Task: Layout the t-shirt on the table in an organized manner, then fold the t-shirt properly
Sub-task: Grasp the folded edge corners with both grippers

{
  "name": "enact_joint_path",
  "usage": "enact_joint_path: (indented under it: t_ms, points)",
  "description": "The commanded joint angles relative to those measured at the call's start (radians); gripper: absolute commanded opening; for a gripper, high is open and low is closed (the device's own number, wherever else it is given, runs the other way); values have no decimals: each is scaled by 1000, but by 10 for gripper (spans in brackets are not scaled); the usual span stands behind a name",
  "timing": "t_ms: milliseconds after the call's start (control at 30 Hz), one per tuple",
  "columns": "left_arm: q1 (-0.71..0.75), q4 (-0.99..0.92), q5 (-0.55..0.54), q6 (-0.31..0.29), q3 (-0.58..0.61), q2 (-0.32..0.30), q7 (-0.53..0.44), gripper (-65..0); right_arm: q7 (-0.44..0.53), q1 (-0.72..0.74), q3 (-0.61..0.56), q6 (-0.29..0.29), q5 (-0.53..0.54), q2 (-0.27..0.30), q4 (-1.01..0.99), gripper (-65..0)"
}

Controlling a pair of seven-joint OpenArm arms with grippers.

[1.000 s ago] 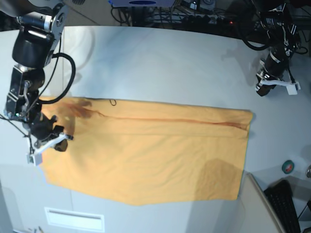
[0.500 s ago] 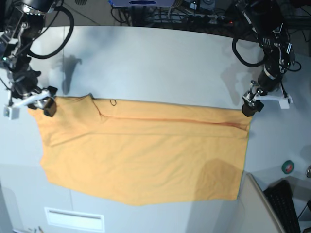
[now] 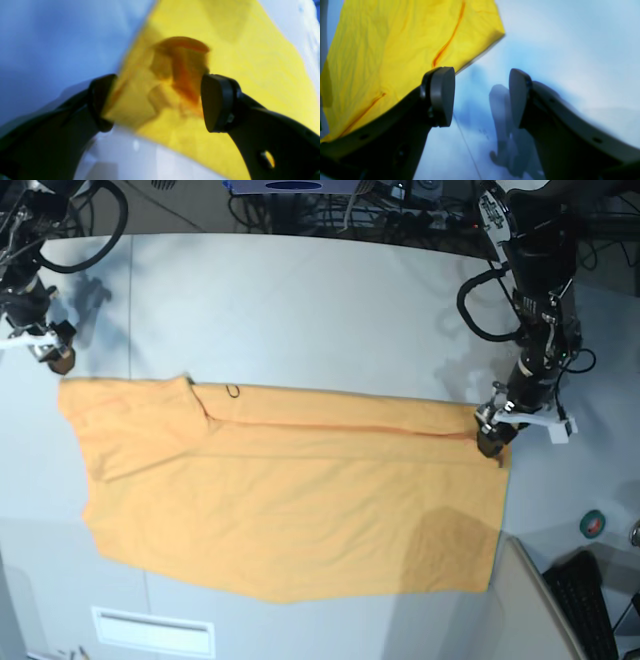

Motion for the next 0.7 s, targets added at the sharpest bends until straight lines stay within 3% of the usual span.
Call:
enact_joint_path:
  t_ms: [0, 200, 333, 500, 667]
  points:
    - [7, -19, 18, 15, 3, 1, 51, -193, 15, 8, 0, 12, 19, 8, 7, -336]
    - [6, -40, 18, 15, 3, 3, 51, -429, 18, 40, 31, 12, 20, 9, -52, -336]
    - [6, -36, 18, 15, 1, 3, 52, -517, 18, 132, 94, 12, 17, 19, -196, -329]
    - [6, -36, 18, 15, 1, 3, 52, -638, 18, 206, 97, 12, 16, 57, -366, -245]
    - [6, -36, 18, 15, 1, 1, 54, -650, 86, 236, 97, 12, 16, 57, -449, -248]
